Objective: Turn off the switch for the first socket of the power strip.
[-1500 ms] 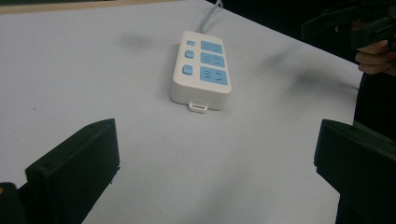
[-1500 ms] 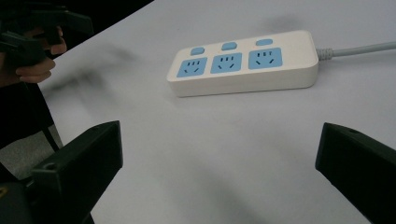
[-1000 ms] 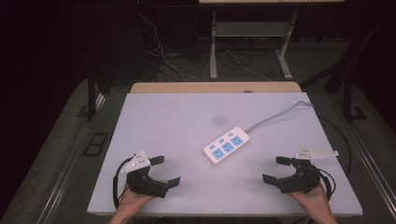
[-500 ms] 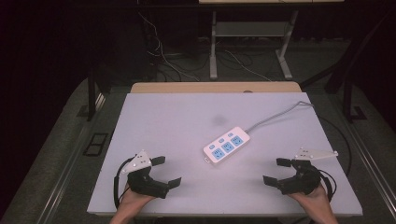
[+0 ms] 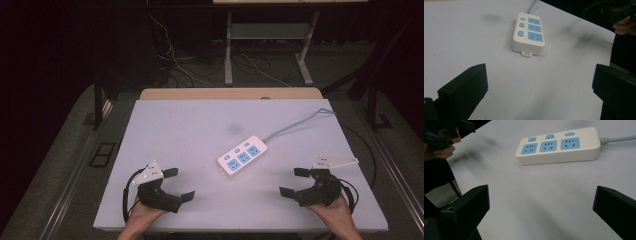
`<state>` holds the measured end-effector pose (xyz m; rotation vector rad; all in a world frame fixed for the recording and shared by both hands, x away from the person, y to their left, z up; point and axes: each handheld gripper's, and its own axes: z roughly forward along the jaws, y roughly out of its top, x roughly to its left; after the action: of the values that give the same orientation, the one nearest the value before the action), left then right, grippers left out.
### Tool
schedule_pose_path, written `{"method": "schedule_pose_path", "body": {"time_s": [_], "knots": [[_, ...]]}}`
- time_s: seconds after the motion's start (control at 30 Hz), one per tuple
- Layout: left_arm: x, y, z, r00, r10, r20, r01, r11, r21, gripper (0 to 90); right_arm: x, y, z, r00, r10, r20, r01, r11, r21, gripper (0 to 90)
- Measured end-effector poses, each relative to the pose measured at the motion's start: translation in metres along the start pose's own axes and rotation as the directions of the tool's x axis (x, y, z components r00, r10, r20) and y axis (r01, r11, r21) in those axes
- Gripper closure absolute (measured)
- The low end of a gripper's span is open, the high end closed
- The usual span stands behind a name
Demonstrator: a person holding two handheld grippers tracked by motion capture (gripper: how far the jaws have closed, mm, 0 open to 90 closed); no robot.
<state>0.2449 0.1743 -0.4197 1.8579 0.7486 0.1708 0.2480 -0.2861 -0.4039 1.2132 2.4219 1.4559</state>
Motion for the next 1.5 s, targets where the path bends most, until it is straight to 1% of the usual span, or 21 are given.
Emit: {"method": "schedule_pose_path", "body": {"time_s": [0.3,0.67,1.03,1.17,1.5], "knots": [[0.000,0.000,0.000,1.0000,-0.004,0.000,0.004,1.0000,-0.001,0.0,0.002,0.014,0.005,0.9997,-0.024,-0.002,0.024,0.999,0.030,0.5],[0.001,-0.001,0.000,1.0000,-0.005,0.002,0.005,1.0000,0.001,0.0,0.004,0.042,0.011,0.9976,-0.069,-0.008,0.070,0.996,0.063,0.5],[0.001,-0.001,0.000,0.9999,-0.010,0.003,0.010,1.0000,0.001,0.0,0.006,0.065,0.023,0.9947,-0.100,-0.020,0.102,0.990,0.096,0.5],[0.001,-0.001,0.000,0.9999,-0.012,0.002,0.012,0.9999,0.000,0.0,0.007,0.072,0.028,0.9933,-0.114,-0.017,0.115,0.988,0.106,0.5],[0.002,-0.001,0.000,0.9999,-0.013,0.003,0.013,0.9999,-0.001,0.0,0.008,0.089,0.041,0.9911,-0.131,-0.022,0.133,0.982,0.135,0.5]]}}
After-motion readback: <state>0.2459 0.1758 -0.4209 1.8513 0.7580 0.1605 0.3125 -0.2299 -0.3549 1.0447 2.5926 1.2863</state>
